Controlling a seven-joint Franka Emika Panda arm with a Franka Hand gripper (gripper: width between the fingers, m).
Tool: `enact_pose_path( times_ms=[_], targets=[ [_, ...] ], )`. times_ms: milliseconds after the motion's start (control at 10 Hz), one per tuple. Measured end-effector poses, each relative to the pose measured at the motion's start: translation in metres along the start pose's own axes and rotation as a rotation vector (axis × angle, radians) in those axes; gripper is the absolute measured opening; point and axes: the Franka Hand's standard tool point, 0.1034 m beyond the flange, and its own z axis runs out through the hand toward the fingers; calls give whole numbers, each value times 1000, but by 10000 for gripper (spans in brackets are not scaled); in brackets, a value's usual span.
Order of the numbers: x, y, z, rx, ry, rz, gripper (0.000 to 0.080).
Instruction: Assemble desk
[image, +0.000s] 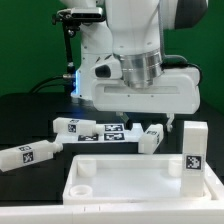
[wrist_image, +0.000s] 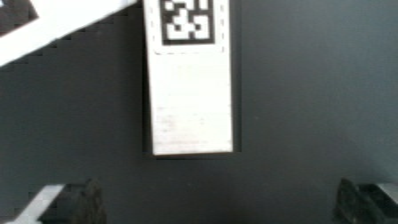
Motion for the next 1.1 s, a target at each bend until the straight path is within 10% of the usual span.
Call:
enact_pose_path(
  times_ms=[1100],
  targets=[
    [-1, 8, 14, 41, -468, 49, 649]
  ],
)
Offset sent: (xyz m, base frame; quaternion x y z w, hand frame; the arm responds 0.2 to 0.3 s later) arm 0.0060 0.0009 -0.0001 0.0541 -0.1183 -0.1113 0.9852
